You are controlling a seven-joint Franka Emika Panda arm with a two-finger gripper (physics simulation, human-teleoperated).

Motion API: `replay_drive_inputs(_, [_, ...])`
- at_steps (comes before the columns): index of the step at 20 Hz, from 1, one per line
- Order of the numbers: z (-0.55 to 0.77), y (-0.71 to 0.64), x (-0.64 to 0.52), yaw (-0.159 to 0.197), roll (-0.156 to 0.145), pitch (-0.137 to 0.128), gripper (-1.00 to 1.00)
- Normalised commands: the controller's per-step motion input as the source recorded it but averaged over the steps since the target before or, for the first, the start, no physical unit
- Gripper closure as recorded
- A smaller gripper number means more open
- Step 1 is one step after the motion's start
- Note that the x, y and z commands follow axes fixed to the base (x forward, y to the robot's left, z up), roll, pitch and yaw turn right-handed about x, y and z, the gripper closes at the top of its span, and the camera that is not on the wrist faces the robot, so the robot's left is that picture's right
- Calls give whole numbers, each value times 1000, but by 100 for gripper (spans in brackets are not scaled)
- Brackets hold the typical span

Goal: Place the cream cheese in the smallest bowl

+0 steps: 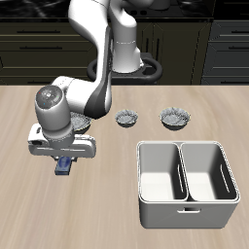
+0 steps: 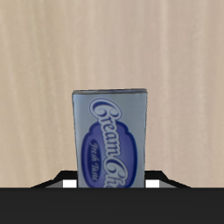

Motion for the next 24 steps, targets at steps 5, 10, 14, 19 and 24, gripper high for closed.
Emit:
replay_drive_inputs(5, [271,134,-30,-11,18,-35,100])
replay_drive_inputs(10, [278,37,-56,22,-19,-30,100])
replay_drive_inputs(14, [512,27,-173,-2,-19,-54,100])
replay_drive_inputs(19, [535,-28,-198,15,-2,-63,100])
replay_drive_inputs(24, [527,-30,-231,20,-6,-49,100])
